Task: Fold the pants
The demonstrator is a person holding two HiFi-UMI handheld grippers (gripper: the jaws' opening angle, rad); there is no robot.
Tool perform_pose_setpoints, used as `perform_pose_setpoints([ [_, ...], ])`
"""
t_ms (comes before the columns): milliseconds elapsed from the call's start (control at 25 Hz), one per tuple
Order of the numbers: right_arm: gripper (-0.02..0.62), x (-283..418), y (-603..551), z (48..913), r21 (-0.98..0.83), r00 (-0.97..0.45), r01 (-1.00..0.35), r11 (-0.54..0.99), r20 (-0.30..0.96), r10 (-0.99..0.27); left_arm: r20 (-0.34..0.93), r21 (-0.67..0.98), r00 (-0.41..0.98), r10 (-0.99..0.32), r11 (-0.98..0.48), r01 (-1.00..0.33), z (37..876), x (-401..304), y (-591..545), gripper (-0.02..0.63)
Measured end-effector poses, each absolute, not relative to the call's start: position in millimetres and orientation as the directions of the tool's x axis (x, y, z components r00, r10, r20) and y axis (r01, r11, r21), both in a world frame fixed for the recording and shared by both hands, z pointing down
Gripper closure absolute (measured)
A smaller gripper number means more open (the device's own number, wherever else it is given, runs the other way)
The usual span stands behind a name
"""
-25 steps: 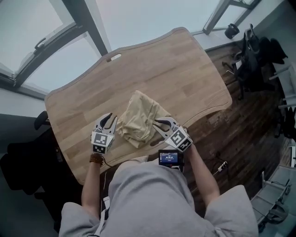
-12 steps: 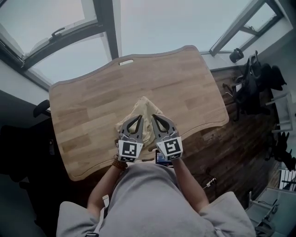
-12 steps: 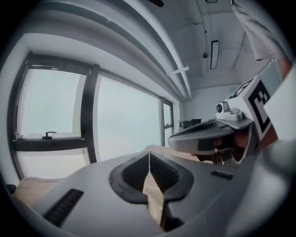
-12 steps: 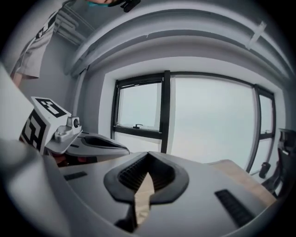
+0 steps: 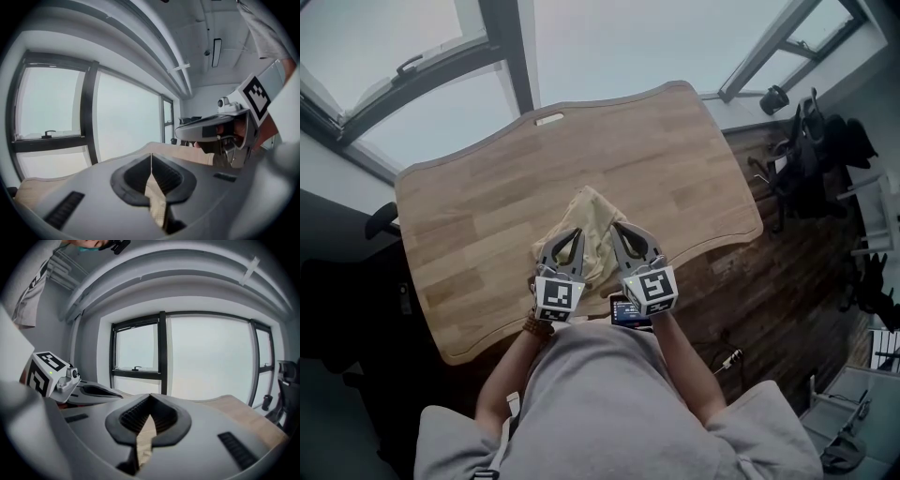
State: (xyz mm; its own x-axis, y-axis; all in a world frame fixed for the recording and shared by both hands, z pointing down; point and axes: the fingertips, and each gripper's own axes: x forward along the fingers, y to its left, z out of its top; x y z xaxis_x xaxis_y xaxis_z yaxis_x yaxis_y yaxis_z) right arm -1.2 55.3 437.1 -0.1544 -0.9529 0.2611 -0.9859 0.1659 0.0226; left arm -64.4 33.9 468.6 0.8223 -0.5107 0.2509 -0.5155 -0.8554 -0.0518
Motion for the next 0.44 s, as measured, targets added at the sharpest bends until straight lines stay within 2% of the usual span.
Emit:
perform_pose_setpoints([
  [440,0.592,5.8,60.4,442.3,0.029,-0.135,-0.988,0.148,0.269,-0.954,0.327,-0.036,0.81,-0.486,-0.863,-0.503,506.9,-67.2,35.9,0.594],
])
